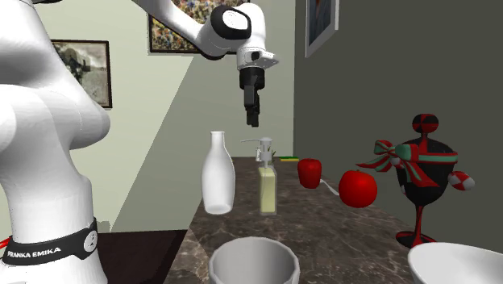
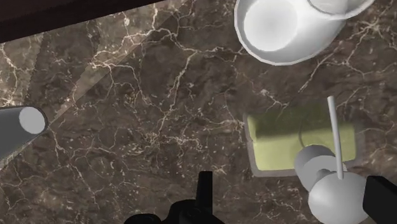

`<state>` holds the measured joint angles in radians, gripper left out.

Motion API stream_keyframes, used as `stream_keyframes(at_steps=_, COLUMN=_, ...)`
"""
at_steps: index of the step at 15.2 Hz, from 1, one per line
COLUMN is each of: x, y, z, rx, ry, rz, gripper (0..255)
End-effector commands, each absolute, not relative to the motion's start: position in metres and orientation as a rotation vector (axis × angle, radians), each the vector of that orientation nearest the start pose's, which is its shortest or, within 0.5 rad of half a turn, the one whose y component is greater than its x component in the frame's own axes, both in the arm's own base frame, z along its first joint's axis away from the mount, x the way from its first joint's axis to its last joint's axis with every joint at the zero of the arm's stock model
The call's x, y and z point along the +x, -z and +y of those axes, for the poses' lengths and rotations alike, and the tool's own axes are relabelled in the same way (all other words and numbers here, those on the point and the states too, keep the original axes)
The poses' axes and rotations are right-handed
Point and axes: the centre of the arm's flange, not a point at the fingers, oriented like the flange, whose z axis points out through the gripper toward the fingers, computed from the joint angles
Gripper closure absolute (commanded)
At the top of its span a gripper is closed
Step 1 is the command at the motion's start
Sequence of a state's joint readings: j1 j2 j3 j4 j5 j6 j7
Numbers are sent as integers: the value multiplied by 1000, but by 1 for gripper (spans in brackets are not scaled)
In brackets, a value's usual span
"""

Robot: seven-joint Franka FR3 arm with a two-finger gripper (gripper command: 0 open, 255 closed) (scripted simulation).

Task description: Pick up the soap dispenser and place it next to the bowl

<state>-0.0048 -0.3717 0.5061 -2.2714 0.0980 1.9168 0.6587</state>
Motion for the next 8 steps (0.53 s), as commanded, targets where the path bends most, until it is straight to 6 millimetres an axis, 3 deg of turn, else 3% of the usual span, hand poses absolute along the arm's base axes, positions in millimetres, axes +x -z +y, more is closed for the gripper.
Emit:
stream_keyframes(at_steps=1, x=399, y=-469, z=261, rx=-3220, ry=63, rz=379, gripper=0)
stream_keyframes(at_steps=4, x=414, y=-452, z=291, rx=-3243, ry=89, rz=404, gripper=0)
stream_keyframes(at_steps=8, x=415, y=-431, z=288, rx=-3243, ry=89, rz=404, gripper=0)
